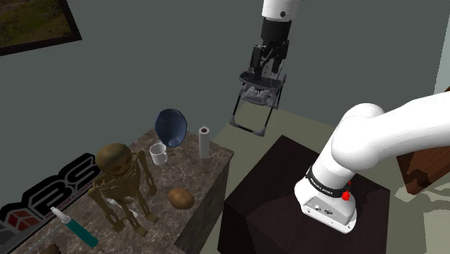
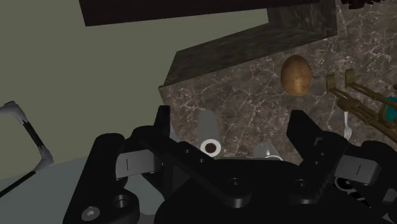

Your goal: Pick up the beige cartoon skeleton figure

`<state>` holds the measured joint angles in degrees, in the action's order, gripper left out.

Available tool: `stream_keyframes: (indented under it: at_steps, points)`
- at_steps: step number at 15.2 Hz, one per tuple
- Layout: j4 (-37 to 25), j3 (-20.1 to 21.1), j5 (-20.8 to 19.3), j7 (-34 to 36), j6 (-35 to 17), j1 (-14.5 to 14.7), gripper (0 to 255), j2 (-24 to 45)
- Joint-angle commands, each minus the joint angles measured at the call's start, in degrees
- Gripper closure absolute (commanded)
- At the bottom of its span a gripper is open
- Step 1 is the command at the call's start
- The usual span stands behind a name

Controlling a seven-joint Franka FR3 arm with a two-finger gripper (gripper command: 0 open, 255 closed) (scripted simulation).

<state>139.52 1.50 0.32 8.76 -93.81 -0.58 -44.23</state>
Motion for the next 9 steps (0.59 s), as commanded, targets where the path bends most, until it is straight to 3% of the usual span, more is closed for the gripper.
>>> stream_keyframes:
  at_steps: [1,9]
  points:
    - [0.00,0.00,0.00,0.00,0.00,0.00,0,0.00]
    - [4.64,10.93,9.22,19.61,-8.59,0.93,0,2.96]
